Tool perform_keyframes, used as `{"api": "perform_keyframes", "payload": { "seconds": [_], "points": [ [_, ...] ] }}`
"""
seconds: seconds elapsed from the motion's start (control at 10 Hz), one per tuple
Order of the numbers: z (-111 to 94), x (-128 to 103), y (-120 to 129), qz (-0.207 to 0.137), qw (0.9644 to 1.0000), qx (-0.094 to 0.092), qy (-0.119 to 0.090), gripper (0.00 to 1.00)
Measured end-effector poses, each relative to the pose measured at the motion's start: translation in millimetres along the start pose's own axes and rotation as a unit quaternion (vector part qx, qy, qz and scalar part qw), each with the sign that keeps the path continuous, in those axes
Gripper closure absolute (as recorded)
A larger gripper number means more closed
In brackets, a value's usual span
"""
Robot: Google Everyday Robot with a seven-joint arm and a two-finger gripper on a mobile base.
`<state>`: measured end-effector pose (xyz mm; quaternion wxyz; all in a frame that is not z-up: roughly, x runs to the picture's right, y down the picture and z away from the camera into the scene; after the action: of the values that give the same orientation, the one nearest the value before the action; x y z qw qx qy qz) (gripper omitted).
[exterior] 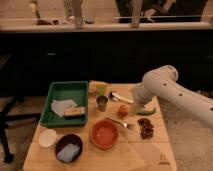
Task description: Place banana in paper cup
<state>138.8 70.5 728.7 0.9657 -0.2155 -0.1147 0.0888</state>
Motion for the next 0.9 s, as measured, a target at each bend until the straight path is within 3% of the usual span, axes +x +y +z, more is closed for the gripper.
{"api": "perform_keyframes", "payload": {
  "seconds": [0.7,0.9],
  "points": [
    [0,1,-1,0.003,1.0,0.002,-0.001,0.2],
    [11,-8,-9,0.008,0.9998,0.009,-0.013,0.2]
  ]
}}
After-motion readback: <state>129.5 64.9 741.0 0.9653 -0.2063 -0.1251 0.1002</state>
